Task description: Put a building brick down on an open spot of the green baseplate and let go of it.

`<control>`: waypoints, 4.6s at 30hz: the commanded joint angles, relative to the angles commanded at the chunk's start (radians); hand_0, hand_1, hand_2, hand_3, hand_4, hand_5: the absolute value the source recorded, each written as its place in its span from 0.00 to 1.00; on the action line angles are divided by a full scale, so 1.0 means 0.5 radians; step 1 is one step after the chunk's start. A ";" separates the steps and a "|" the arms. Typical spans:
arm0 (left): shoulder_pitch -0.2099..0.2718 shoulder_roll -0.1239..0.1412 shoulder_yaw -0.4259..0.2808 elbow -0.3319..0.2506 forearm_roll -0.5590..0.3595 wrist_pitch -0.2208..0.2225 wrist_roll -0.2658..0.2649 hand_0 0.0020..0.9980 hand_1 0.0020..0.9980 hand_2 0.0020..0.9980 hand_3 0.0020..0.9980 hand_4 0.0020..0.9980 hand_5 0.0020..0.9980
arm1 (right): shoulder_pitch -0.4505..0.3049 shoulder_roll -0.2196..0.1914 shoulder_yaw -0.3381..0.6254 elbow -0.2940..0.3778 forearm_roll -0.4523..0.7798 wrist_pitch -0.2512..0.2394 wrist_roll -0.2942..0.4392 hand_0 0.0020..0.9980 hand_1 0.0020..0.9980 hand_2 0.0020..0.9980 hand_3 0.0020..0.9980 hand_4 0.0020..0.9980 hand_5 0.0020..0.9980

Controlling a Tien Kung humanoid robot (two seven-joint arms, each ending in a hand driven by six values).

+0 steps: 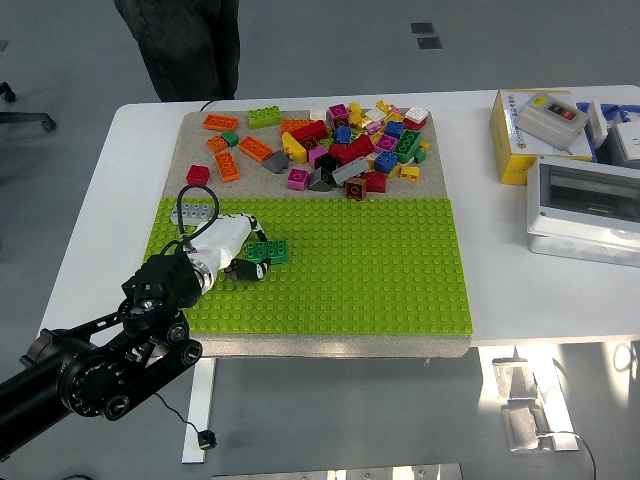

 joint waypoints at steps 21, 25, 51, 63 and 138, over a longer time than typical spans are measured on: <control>-0.011 0.002 0.033 0.002 0.019 0.002 -0.020 1.00 0.95 0.94 0.59 0.61 0.23 | 0.005 0.000 0.002 0.000 0.004 0.001 0.003 0.69 0.64 0.62 0.68 0.51 1.00; -0.009 0.001 0.033 0.013 0.021 0.000 -0.020 1.00 0.95 0.94 0.61 0.61 0.23 | 0.005 0.000 0.001 0.000 0.007 0.001 0.003 0.68 0.64 0.62 0.68 0.51 1.00; 0.004 0.016 -0.022 -0.019 0.049 -0.074 -0.036 1.00 0.96 0.96 0.74 0.63 0.22 | 0.003 -0.003 0.002 0.000 0.010 -0.006 0.019 0.68 0.63 0.61 0.68 0.51 1.00; 0.062 0.085 -0.157 -0.187 0.015 -0.157 -0.005 1.00 0.96 0.97 0.76 0.64 0.23 | -0.001 -0.008 0.014 0.000 0.005 -0.008 0.019 0.69 0.63 0.61 0.68 0.51 1.00; 0.161 0.324 -0.537 -0.475 -0.226 0.000 -0.232 0.98 0.95 0.94 0.64 0.67 0.38 | -0.003 0.005 0.123 0.000 -0.095 -0.003 -0.009 0.69 0.63 0.60 0.67 0.52 1.00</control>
